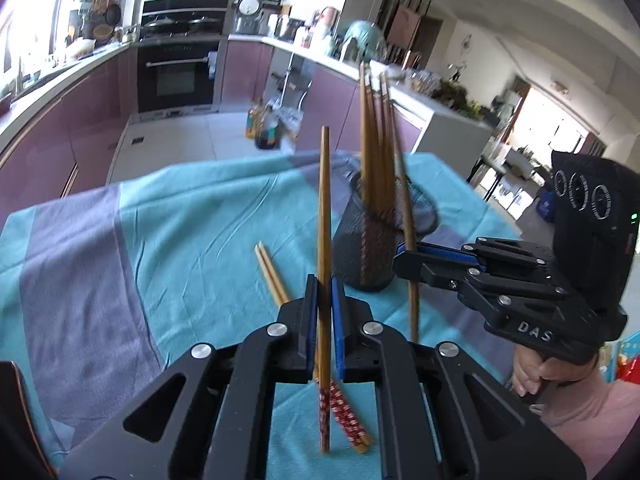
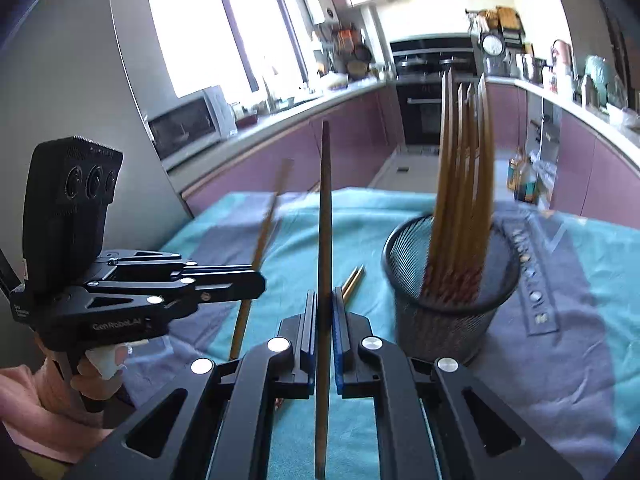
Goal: Organize utensils
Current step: 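Lift the chopstick upright with the right tool while the left tool lifts its chopstick, then lower the chopstick into the mesh cup and open the right tool while the left tool releases its chopstick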
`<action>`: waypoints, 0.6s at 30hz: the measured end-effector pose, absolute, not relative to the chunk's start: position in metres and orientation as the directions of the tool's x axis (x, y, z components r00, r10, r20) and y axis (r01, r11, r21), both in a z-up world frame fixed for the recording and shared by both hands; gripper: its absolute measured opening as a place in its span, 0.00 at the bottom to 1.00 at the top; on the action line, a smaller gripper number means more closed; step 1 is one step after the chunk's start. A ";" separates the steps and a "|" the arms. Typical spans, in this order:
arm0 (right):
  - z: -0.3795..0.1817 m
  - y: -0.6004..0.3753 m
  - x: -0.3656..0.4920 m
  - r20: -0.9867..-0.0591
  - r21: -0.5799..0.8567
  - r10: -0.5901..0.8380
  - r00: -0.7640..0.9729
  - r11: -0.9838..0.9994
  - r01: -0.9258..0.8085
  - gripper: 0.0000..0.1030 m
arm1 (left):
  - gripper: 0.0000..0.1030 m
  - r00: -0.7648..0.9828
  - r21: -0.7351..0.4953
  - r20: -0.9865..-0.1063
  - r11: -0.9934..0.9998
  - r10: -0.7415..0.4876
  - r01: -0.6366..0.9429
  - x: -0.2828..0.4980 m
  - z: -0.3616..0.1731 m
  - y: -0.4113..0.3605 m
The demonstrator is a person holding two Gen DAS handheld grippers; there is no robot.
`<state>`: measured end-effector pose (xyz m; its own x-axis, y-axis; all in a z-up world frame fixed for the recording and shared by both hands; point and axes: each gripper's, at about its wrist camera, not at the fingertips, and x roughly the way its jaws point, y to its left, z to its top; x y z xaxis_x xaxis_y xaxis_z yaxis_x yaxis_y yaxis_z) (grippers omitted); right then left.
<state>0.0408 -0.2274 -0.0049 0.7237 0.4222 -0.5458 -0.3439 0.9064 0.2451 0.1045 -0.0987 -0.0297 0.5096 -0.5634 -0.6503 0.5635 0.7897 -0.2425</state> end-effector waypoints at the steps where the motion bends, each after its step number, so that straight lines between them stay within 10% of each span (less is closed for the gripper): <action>1: 0.000 -0.231 0.038 -0.533 0.241 0.419 0.735 0.908 -0.343 0.06 | 0.07 0.512 -0.248 -0.637 0.782 -0.576 0.572 0.103 -0.023 -0.097; 18: 0.067 -0.274 0.035 -0.390 0.194 0.382 0.838 0.924 -0.330 0.06 | 0.07 0.571 -0.291 -0.463 0.724 -0.678 0.625 0.104 0.062 -0.102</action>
